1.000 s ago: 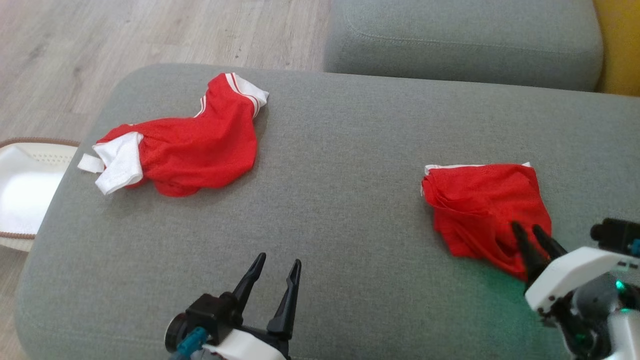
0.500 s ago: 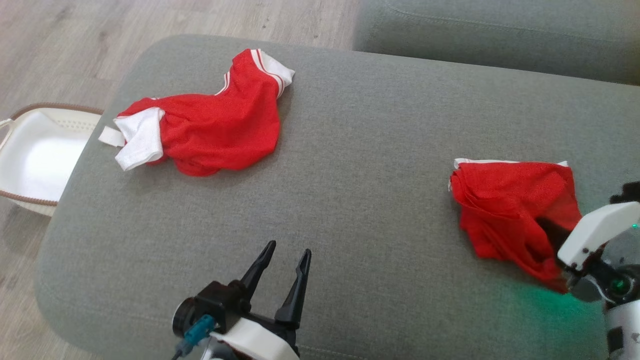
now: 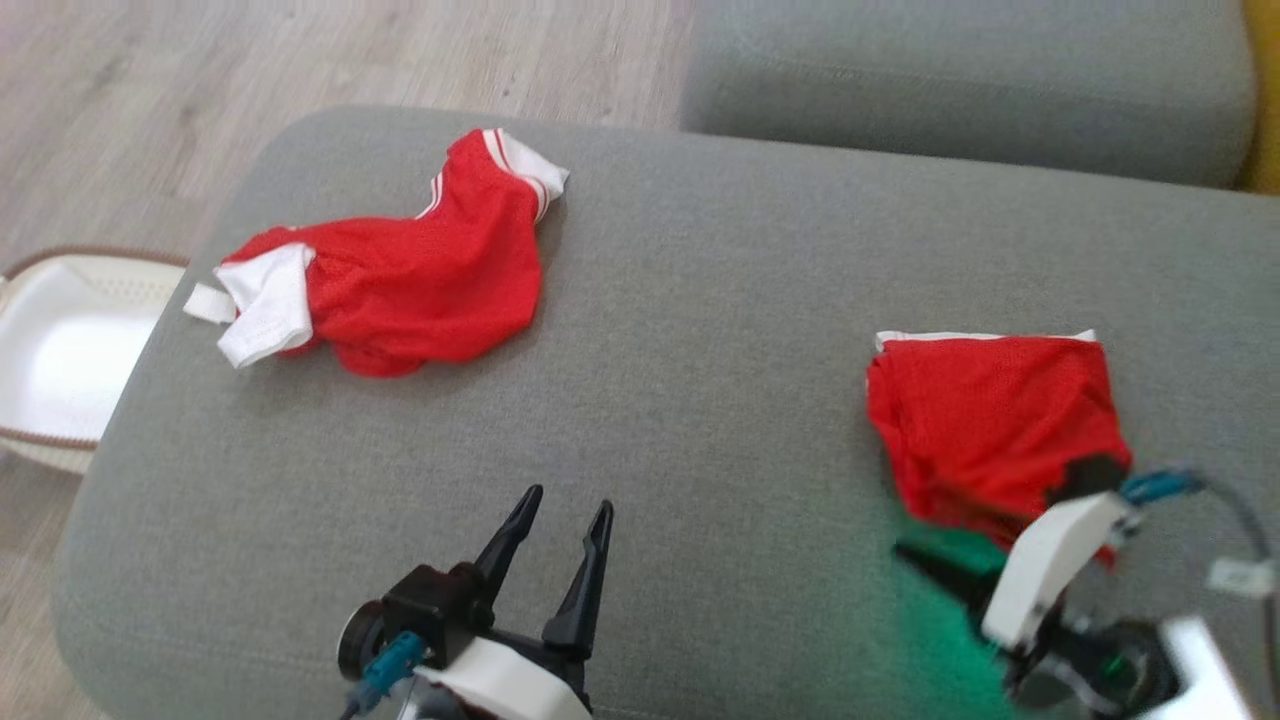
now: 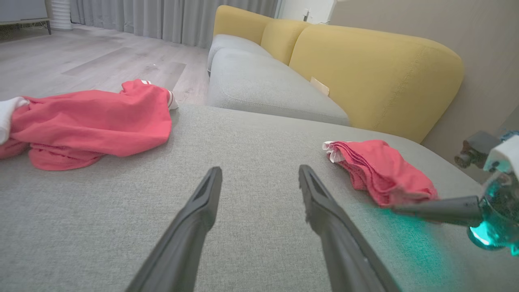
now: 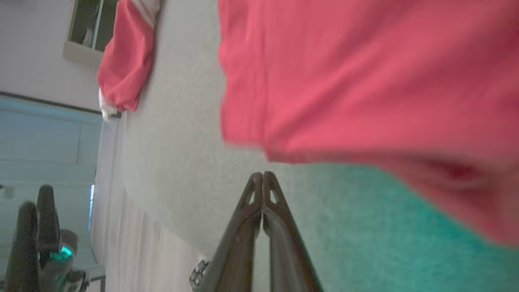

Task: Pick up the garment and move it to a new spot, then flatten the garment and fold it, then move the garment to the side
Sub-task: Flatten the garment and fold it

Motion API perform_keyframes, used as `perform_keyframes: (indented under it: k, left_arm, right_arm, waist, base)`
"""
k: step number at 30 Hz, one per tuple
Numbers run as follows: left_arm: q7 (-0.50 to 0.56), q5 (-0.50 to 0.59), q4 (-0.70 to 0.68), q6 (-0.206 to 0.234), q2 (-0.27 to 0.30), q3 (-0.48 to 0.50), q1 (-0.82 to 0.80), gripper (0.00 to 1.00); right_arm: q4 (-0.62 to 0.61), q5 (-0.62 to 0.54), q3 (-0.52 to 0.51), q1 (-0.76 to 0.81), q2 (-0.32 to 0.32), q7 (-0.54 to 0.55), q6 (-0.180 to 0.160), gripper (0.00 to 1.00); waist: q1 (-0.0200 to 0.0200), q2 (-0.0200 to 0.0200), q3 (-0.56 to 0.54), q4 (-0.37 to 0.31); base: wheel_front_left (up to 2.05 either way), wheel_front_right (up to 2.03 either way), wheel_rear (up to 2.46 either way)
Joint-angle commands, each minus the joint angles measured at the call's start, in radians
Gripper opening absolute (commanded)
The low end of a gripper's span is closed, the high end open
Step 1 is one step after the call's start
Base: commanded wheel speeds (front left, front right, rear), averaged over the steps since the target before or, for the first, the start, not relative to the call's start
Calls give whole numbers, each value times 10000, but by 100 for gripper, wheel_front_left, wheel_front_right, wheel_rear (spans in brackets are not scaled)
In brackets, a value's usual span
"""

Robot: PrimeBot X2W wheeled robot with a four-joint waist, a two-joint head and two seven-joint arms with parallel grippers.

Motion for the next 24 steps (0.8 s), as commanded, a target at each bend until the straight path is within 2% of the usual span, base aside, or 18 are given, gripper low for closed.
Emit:
perform_keyframes:
  k: [1, 5, 6, 7, 8, 15, 24]
  left_arm:
    - [-124, 73, -273, 53, -68, 361, -210, 100]
    - [-124, 98, -205, 125, -68, 530, 40, 100]
    - [-124, 103, -207, 175, -68, 643, 121, 100]
    - [-124, 119, -220, 229, -65, 784, 197, 100]
    - [-124, 128, -249, 296, -58, 962, 272, 100]
    - [-124, 253, -407, 602, 112, 2186, 899, 100]
    - [-124, 651, -907, 643, 165, 3473, 1806, 100]
  right_arm:
    - [-608, 92, 461, 99, -31, -16, -9, 0]
    - [-1226, -24, 1236, 972, 137, -876, -9, 2]
    - [-1357, -125, 1306, 1119, 197, -1340, -9, 42]
    - [-1437, -313, 1351, 1242, 226, -1848, -9, 73]
    - [-1479, -549, 1424, 1335, 237, -2338, -9, 100]
    - [-832, -2480, 1364, 1506, 171, -5606, -9, 100]
    - [47, -3573, 1179, 1203, 26, -8256, -9, 100]
  waist:
    - [0, 0, -236, -143]
    - [0, 0, -651, -271]
    - [0, 0, -733, -300]
    - [0, 0, -781, -333]
    - [0, 0, -833, -383]
    - [0, 0, -1165, -837]
    - [0, 0, -1684, -1516]
  base:
    - [0, 0, 0]
    - [0, 0, 0]
    - [0, 0, 0]
    - [0, 0, 0]
    - [0, 0, 0]
    - [0, 0, 0]
    - [0, 0, 0]
